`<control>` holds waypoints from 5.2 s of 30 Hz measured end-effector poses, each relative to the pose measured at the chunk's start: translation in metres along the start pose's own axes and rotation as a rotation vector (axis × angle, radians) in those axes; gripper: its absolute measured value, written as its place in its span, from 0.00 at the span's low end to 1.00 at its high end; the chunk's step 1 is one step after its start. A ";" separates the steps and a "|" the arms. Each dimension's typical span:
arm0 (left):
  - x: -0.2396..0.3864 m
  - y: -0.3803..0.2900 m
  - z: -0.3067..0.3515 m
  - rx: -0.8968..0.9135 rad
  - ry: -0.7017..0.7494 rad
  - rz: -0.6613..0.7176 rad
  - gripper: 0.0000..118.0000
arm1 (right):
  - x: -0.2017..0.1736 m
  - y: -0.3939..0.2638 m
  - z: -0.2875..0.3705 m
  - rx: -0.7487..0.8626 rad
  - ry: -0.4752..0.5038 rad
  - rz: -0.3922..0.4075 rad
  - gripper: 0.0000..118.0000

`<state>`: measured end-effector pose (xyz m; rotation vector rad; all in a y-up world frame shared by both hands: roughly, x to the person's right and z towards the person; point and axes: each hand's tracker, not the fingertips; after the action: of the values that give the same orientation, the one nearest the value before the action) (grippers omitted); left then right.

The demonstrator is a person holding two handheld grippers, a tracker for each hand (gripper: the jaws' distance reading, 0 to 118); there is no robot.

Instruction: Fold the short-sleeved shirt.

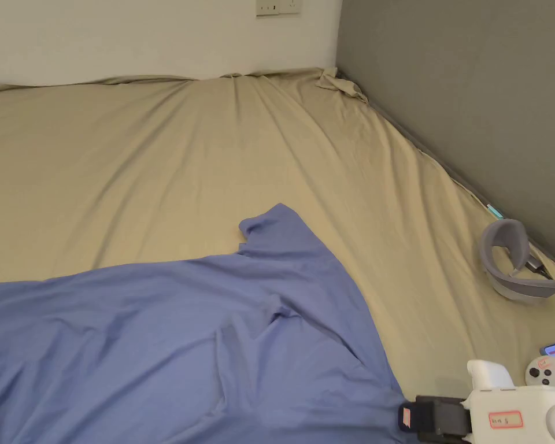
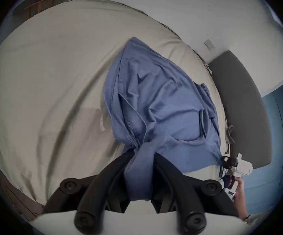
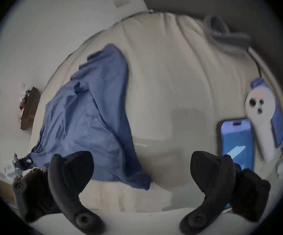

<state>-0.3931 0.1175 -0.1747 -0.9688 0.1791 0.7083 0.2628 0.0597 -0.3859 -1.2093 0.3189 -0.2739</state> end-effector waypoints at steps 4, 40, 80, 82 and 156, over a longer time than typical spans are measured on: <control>0.000 -0.004 -0.003 -0.017 -0.003 0.020 0.09 | -0.014 -0.015 0.002 0.058 -0.115 0.005 0.15; -0.004 0.166 -0.170 0.048 0.101 0.294 0.10 | -0.122 0.191 -0.127 0.070 -0.276 0.132 0.08; 0.014 0.110 -0.133 0.164 0.198 -0.115 0.03 | -0.154 0.031 0.016 0.248 -0.084 0.409 0.02; 0.040 0.106 -0.131 0.116 0.166 -0.111 0.03 | -0.139 0.045 0.006 0.239 -0.129 0.369 0.02; 0.030 0.087 -0.077 0.155 0.388 -0.279 0.92 | -0.181 0.032 0.023 0.174 0.105 0.370 0.02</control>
<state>-0.4116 0.1017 -0.2923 -0.9514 0.4233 0.2413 0.1054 0.1581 -0.3913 -0.9449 0.5897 -0.0421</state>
